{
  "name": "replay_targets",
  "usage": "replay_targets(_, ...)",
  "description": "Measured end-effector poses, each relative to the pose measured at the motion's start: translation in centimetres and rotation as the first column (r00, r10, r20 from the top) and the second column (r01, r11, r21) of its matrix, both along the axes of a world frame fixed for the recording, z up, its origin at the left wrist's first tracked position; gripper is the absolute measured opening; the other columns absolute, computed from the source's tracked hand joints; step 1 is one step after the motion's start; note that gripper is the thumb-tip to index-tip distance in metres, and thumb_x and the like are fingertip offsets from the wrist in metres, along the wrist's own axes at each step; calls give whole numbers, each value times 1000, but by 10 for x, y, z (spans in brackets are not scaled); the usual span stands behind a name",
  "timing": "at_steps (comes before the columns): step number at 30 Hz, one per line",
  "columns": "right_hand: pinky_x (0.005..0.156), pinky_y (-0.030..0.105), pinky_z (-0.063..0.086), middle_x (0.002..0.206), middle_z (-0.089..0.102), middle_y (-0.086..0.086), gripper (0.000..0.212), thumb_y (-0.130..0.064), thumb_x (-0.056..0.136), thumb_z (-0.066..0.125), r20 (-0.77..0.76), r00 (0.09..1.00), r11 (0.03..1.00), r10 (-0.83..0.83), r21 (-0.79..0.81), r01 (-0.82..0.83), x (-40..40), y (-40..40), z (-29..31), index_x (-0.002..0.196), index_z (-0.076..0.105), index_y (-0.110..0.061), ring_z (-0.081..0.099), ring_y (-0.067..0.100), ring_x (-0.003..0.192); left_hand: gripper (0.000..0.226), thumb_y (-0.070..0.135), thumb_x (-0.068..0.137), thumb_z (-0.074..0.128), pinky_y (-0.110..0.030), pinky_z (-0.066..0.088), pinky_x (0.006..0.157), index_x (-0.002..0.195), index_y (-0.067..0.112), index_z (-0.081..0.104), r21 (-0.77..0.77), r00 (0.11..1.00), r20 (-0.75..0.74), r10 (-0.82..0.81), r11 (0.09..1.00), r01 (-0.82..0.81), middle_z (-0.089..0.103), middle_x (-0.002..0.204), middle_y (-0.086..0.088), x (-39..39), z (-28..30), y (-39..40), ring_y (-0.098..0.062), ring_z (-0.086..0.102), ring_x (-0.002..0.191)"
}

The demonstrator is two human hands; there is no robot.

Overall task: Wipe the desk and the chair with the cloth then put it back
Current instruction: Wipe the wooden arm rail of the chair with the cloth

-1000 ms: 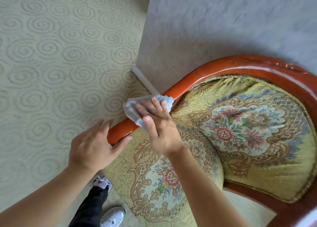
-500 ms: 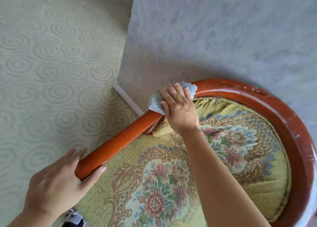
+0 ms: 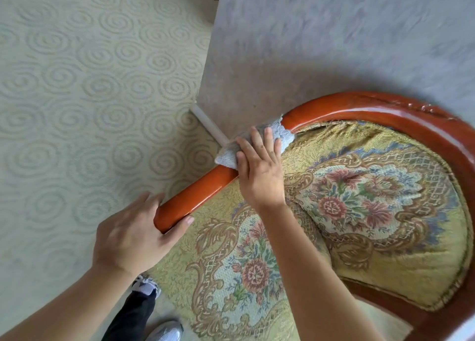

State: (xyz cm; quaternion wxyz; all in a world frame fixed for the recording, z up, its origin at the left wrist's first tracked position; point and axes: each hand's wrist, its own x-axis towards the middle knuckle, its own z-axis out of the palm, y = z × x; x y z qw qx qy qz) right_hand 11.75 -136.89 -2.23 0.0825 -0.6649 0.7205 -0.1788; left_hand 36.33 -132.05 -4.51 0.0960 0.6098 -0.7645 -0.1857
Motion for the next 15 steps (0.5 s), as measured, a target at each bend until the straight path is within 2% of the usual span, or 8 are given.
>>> replay_targets(3,124,50,5,161,30,11,41,-18,105,43,235,969,997,-74,8,74,42,29,-10,145,49,-11,5,33,152,71,87,80,33,-17,28,43,104,29,66,33,1000,-11,2,999,-2,57,74,12,-1,2,0,-15,62,54)
replay_targets(6,124,51,7,163,25,10,44,-19,105,44,310,945,995,-100,38,93,61,47,-11,149,43,-13,3,34,153,75,88,76,34,-24,42,47,105,27,68,55,999,-37,-11,998,13,61,73,9,-1,6,0,-17,63,57)
replay_targets(8,124,50,7,162,25,9,46,-27,105,41,212,976,998,-49,46,40,55,49,-8,150,42,-14,7,34,153,82,91,75,28,-30,50,55,107,26,66,79,999,-31,-6,997,8,61,79,8,-3,9,-5,-17,64,66)
replay_targets(10,123,50,9,161,29,10,49,-34,105,37,35,998,998,45,51,-46,40,44,-4,150,42,-15,14,32,152,89,93,76,19,-32,52,62,113,24,61,61,1000,11,-29,998,28,62,90,5,-14,13,-15,-18,65,78)
replay_targets(13,124,50,10,161,29,9,52,-37,106,37,-160,980,990,115,96,-100,13,26,1,152,38,-14,16,30,151,100,91,79,20,-36,53,81,138,15,50,40,996,28,-81,996,80,65,126,-5,-51,21,-34,-25,65,111)
replay_targets(15,125,46,2,163,23,8,54,-37,107,33,-239,964,987,116,135,-85,-4,10,6,155,30,-13,9,27,153,104,86,82,29,-37,50,97,152,9,34,61,993,-5,-119,991,119,52,149,-11,-80,23,-47,-25,54,132)
